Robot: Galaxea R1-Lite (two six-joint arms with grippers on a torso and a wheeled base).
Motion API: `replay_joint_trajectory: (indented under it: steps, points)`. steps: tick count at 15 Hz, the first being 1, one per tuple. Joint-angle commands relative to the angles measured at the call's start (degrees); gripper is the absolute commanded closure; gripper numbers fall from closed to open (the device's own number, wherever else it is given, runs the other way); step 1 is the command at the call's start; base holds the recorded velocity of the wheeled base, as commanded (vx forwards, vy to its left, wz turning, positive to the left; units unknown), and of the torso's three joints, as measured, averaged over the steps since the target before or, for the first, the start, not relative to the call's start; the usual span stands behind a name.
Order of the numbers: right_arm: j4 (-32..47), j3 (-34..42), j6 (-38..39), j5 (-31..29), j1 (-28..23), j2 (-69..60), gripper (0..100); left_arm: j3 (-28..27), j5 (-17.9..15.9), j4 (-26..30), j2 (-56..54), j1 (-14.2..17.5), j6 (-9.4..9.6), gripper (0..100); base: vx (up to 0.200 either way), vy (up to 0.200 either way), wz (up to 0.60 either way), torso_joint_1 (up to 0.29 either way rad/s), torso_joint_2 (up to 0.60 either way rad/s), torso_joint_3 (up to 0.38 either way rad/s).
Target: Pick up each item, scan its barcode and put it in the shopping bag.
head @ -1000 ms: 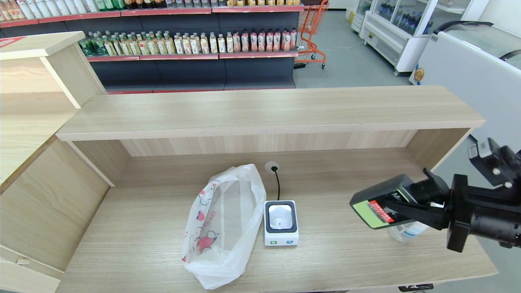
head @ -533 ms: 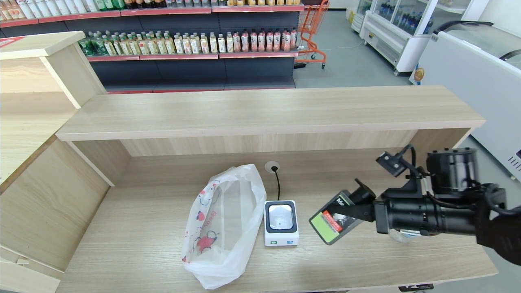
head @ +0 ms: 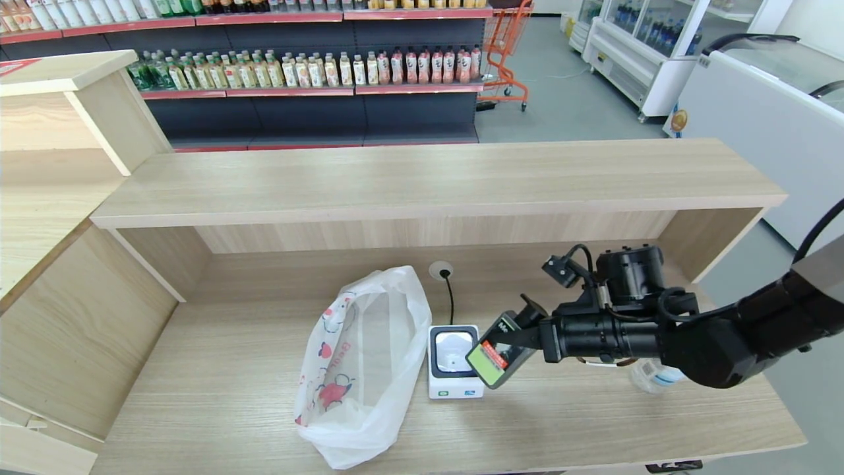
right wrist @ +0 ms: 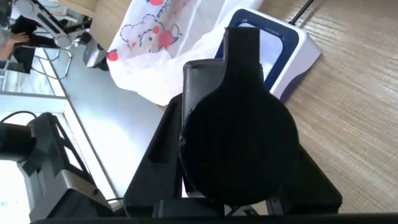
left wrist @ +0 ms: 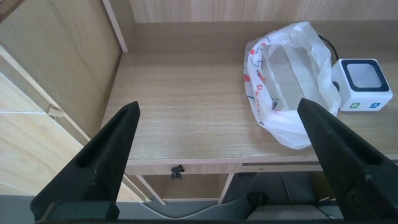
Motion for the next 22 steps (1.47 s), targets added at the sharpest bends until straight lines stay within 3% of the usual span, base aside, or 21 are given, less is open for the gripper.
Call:
replay_joint_trajectory:
  steps: [1,8,13,22]
  points:
    - [0.0,-2.0,-0.8,0.0,0.2,4.5,100,0.0,0.0,0.0,0.1,0.0,0.02,0,0.0,0.0,0.0,0.0,0.0,0.0]
    - [-1.2,-7.1,-0.7,-0.5,2.9,8.5,100,0.0,0.0,0.0,0.1,0.0,0.02,0,0.0,0.0,0.0,0.0,0.0,0.0]
    - [-4.9,-9.6,-0.7,-4.5,4.4,12.3,100,0.0,0.0,0.0,0.1,0.0,0.02,0,0.0,0.0,0.0,0.0,0.0,0.0]
    - [-5.7,-10.0,-0.7,-4.7,5.1,13.1,100,0.0,0.0,0.0,0.1,0.1,0.02,0,0.0,0.0,0.0,0.0,0.0,0.0]
